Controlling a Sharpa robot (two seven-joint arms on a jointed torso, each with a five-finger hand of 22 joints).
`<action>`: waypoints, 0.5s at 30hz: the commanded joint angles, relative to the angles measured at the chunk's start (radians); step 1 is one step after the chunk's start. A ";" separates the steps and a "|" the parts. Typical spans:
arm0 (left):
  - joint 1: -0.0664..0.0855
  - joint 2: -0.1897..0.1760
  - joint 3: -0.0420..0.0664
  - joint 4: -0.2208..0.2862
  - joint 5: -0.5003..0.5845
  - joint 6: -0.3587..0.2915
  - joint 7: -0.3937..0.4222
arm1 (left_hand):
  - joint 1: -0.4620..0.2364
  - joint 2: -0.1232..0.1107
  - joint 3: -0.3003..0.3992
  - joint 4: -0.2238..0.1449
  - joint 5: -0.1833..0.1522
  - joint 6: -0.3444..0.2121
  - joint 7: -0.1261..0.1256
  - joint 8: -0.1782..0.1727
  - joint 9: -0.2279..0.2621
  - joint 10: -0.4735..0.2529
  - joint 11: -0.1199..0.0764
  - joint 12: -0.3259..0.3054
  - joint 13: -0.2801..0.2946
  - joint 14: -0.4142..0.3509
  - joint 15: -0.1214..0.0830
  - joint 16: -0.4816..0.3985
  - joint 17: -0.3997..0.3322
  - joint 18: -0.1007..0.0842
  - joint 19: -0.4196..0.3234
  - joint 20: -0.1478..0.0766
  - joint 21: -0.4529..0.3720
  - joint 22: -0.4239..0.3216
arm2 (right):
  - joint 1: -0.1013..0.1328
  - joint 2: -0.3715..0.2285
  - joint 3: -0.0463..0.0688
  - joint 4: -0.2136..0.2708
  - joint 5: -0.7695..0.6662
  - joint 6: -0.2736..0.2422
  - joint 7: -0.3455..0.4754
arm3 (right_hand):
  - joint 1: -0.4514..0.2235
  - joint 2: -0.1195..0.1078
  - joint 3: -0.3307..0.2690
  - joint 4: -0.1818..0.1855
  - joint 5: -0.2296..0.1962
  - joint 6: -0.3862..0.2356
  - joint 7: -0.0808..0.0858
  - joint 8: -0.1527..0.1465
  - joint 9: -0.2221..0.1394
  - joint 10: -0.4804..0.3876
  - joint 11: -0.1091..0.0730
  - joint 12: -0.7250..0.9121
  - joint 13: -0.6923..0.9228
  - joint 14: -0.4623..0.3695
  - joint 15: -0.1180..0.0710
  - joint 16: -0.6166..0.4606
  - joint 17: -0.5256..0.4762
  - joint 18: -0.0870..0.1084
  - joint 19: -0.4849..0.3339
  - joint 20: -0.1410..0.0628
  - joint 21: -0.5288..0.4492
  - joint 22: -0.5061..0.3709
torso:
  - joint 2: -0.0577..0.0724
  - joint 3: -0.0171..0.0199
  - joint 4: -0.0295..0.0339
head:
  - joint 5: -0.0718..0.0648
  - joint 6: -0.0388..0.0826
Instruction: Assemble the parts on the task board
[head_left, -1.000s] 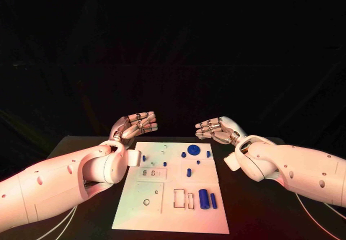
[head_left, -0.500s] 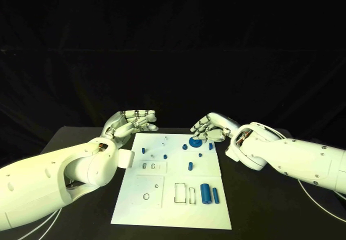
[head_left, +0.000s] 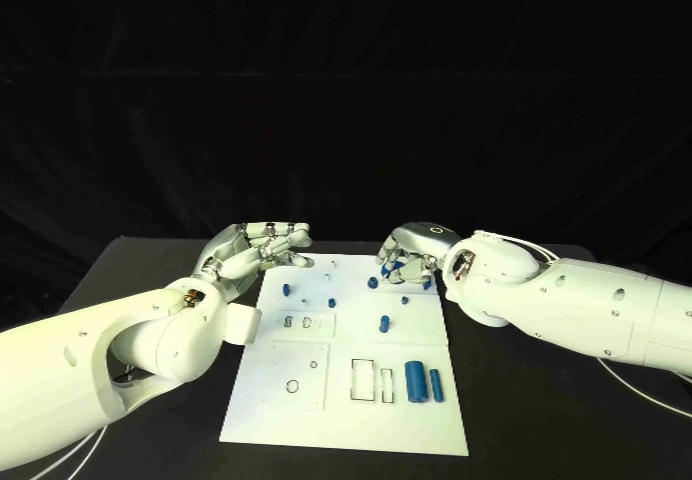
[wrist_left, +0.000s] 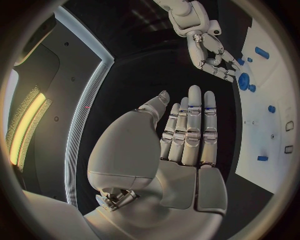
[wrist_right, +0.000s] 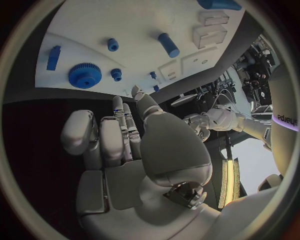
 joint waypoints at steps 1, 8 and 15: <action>0.004 -0.003 0.001 0.009 -0.009 0.036 -0.007 | -0.001 -0.008 0.004 -0.001 0.002 0.005 -0.001 -0.005 0.001 0.009 0.001 -0.005 0.001 0.003 -0.002 0.006 0.002 0.020 0.007 -0.001 0.004 0.002 | 0.005 0.012 0.001 -0.005 -0.126 0.056 -0.084 | -0.005 -0.012 0.014 0.003 0.002 0.004 -0.004 -0.001 0.002 -0.011 0.000 0.000 0.002 0.060 0.002 0.031 0.035 -0.017 0.014 0.001 0.030 0.043 | 0.016 -0.0022 0.0042 | -0.002 0.003; 0.007 -0.008 0.001 0.020 -0.009 0.035 -0.008 | -0.009 -0.008 0.003 0.002 0.002 0.006 0.000 -0.009 0.000 0.010 0.002 -0.011 0.001 -0.001 -0.001 0.016 0.010 0.019 0.005 -0.002 0.009 0.004 | 0.010 0.033 0.001 -0.015 -0.157 0.071 -0.099 | -0.006 -0.019 0.041 0.012 0.005 0.006 -0.007 -0.001 0.005 -0.016 0.000 0.001 0.007 0.063 0.002 0.083 0.096 -0.028 0.036 0.006 0.083 0.121 | 0.027 -0.0050 0.0090 | -0.008 0.009; 0.009 -0.011 0.002 0.025 -0.009 0.034 -0.010 | -0.012 -0.009 0.004 0.001 0.002 0.005 0.001 -0.012 0.000 0.009 0.003 -0.014 0.001 -0.005 -0.001 0.022 0.015 0.019 0.004 -0.002 0.011 0.005 | 0.011 0.056 0.000 -0.035 -0.170 0.088 -0.106 | -0.001 -0.020 0.091 0.013 0.046 0.016 -0.007 0.001 0.009 -0.009 0.000 0.003 0.009 0.061 -0.001 0.105 0.117 -0.032 0.042 0.009 0.108 0.158 | 0.033 -0.0049 0.0092 | -0.010 0.014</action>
